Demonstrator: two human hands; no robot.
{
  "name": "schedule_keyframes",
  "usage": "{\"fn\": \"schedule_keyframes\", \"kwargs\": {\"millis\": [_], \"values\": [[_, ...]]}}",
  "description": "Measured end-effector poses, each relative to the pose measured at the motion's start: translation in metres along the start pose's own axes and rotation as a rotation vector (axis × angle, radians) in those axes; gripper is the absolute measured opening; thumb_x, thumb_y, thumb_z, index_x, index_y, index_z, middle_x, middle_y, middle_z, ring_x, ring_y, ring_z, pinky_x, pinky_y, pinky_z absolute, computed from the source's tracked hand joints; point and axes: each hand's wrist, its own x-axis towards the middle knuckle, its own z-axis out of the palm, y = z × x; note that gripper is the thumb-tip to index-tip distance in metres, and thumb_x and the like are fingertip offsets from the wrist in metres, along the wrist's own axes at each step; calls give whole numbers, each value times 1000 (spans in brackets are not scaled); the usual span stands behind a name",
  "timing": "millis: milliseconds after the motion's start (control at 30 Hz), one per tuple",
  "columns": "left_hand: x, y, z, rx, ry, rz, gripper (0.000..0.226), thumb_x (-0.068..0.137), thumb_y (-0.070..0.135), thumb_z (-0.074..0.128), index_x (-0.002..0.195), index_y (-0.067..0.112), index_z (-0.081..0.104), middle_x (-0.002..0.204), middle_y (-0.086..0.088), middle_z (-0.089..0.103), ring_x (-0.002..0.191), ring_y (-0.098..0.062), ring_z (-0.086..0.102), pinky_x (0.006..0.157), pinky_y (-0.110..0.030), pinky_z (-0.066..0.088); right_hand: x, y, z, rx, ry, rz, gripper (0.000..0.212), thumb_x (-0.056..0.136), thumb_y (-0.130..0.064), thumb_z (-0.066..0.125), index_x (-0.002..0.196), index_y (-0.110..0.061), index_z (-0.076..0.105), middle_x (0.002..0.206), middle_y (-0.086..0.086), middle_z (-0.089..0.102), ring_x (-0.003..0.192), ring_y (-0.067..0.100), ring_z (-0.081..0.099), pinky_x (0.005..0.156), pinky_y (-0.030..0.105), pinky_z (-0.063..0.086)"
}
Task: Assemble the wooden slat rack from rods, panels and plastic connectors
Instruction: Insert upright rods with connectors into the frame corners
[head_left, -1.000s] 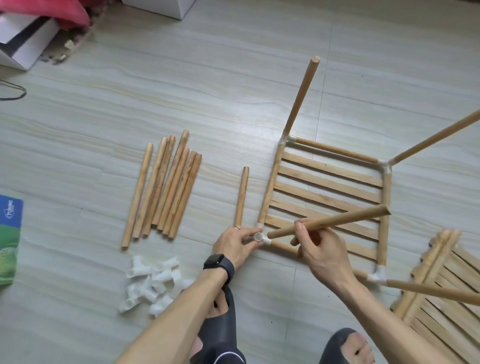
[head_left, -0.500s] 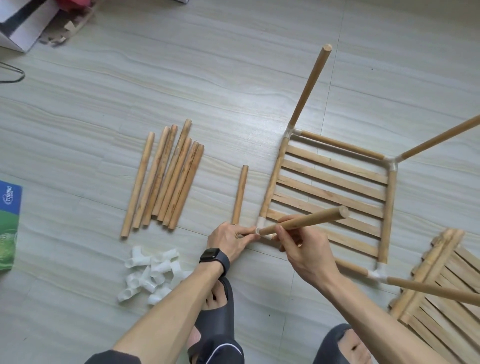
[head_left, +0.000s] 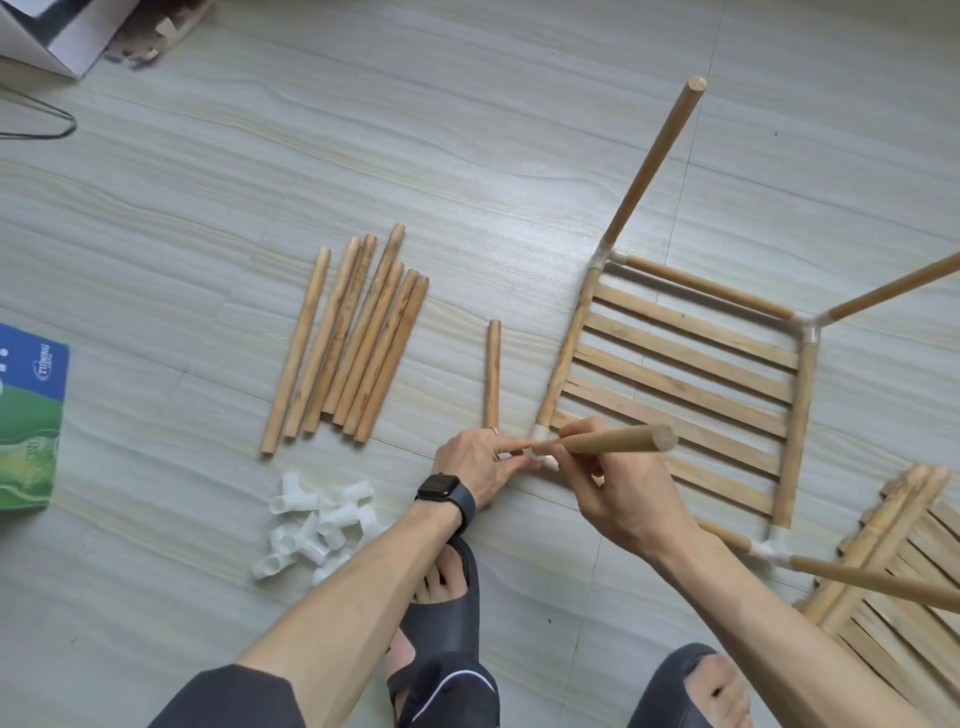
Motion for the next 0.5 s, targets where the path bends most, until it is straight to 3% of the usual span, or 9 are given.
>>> {"fn": "schedule_keyframes", "kwargs": {"millis": [100,133,200,333,500], "values": [[1,-1,0,13,0,2,27,83,67,61,106,56,69,86,13,65,81,-10,57,62,-23,35,-4,0,1,-144,-25,-246,11,98,-25,64,100,-21,54,88,-9,54,59,21,57,43,42,49],[1,-1,1,14,-2,-3,29,83,68,60,107,55,70,87,14,64,80,-9,56,60,-21,33,-6,1,1,-158,-47,-249,10,99,-27,62,102,-20,55,87,-8,56,59,22,57,43,42,48],[1,-2,1,12,-7,-7,32,82,70,60,107,54,71,89,14,66,80,-8,56,60,-19,33,-9,4,3,-126,-74,-188,13,101,-36,54,106,-23,56,82,-9,61,61,21,59,46,41,49],[1,0,1,7,3,-15,34,81,72,59,106,53,71,84,14,65,86,-12,63,66,-27,41,-4,9,9,-96,-23,-97,13,99,-44,51,104,-33,56,91,-14,62,66,15,61,50,36,51],[-1,2,-4,125,-67,-12,31,87,69,53,105,51,70,83,11,58,94,-19,62,62,-28,32,4,15,26,-235,-225,-2,45,101,-56,36,109,-21,62,103,-4,70,87,29,65,67,45,50]]}}
